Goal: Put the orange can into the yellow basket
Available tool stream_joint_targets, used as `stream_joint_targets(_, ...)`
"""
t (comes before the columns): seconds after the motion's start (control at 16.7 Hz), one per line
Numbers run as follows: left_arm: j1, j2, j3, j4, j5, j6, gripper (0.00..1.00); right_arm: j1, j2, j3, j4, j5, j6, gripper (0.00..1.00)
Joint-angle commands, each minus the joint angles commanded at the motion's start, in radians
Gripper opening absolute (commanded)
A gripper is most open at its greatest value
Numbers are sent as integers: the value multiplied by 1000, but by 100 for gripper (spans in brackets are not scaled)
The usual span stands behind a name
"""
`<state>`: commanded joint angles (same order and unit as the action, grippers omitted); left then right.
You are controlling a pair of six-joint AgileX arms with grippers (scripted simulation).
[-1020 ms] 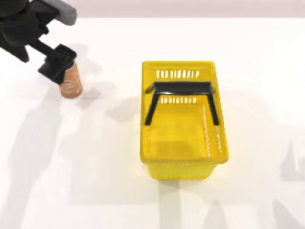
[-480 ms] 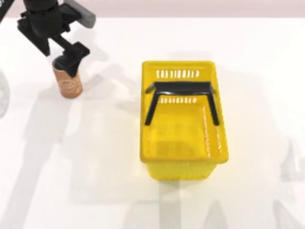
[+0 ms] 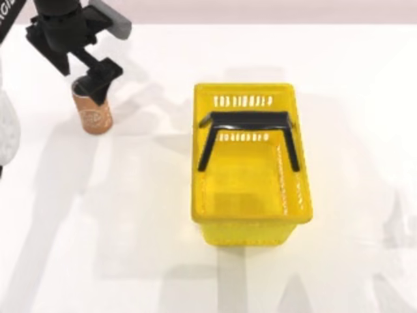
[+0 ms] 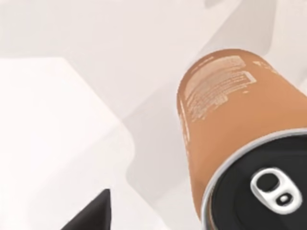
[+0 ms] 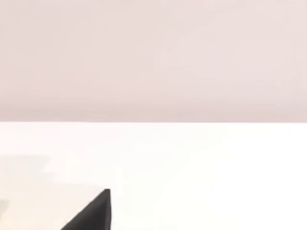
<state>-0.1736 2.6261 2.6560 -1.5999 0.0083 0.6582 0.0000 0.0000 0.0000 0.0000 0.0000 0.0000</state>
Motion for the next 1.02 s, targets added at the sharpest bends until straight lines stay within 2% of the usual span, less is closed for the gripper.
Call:
stream_joint_targets(0.18,3,-11,-41,37,-1,-2,100,0,0,0,0,0,0,100)
stream_joint_targets(0.54,6,-59,-294,229,-1,1,100,0,0,0,0,0,0,100)
stream_joint_targets(0.84,7,-65,-324,259,-2,2,100,0,0,0,0,0,0,100)
stream_joint_targets(1.02,7,-65,-324,259,-2,2,77,0,0,0,0,0,0,100)
